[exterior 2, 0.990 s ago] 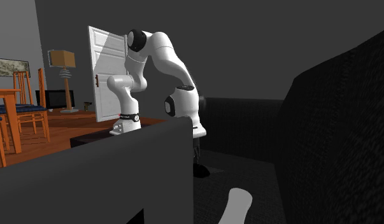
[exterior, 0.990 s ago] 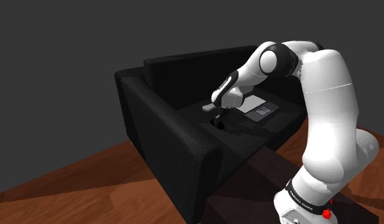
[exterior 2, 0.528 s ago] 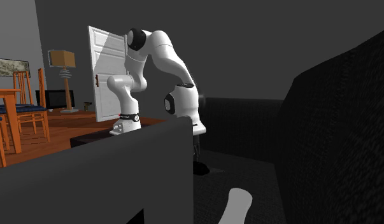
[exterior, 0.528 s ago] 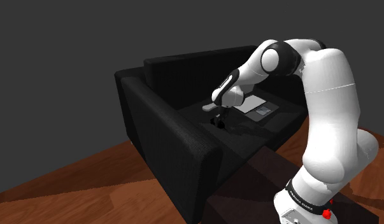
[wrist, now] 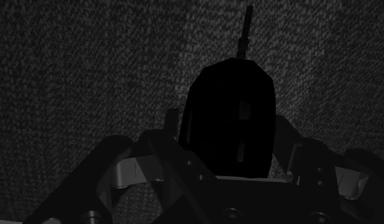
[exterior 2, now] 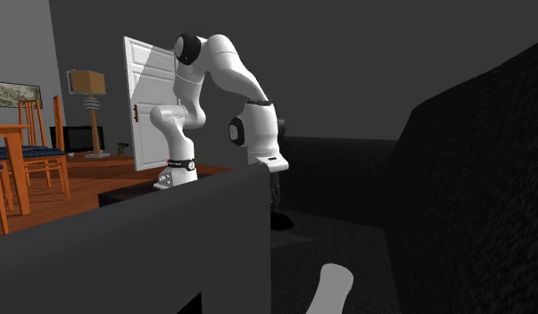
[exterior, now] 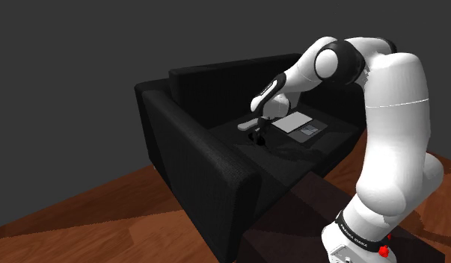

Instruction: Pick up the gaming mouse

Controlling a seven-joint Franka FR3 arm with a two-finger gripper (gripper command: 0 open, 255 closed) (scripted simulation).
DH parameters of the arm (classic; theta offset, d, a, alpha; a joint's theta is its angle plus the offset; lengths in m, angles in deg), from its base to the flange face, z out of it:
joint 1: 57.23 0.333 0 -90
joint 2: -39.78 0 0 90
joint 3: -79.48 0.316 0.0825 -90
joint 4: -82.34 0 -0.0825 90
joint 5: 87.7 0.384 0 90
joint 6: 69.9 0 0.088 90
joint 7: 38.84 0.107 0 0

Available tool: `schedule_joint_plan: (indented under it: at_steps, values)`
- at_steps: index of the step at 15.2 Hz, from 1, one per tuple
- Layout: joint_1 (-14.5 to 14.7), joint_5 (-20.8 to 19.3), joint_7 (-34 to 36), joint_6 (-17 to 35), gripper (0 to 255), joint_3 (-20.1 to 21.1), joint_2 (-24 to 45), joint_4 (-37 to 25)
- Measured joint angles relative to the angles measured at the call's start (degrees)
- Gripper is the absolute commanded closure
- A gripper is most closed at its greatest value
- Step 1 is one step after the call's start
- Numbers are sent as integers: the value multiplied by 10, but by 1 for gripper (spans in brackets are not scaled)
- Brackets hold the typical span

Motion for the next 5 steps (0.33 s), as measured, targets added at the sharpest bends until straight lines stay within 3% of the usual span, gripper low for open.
schedule_joint_plan:
  at_steps: [5]
  values:
    - [6,-10,9,-25,255,-8,-26,0]
